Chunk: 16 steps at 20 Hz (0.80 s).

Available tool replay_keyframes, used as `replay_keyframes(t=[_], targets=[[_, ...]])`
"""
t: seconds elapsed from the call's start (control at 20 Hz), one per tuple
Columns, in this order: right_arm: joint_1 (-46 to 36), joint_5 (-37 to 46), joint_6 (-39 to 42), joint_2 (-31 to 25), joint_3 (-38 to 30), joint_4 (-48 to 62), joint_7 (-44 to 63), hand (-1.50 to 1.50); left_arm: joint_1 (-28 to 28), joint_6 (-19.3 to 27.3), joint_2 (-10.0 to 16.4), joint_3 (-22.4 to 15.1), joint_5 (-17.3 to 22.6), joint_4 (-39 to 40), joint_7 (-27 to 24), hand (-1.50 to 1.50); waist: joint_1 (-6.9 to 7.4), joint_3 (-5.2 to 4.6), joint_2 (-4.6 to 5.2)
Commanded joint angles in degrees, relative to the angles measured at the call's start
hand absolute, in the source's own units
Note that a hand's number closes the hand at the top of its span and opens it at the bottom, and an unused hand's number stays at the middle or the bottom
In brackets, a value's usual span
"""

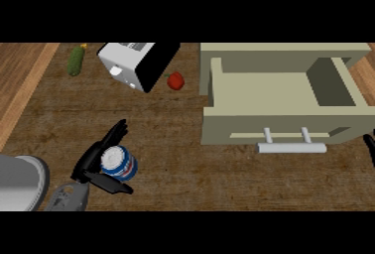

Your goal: Pick up the can, place it into the drawer and close the drawer

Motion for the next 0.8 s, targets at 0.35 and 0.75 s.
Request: replay_keyframes(t=[0.35, 0.75], targets=[[4.3, -1.0, 1.1, 1.4, 0.0, -0.7, -3.4, -1.5, -0.3, -2.7, -3.1, -1.4, 3.2, -5.0, 3.9, 1.5, 0.0, 0.02, -0.06], [1.0, -0.1, -0.5, 1.4, -0.2, -0.9, -1.1, -1.5, -1.1, 7.3, -5.1, 5.6, 6.8, -4.9, 6.7, 1.5, -0.09, -0.03, 0.17]])
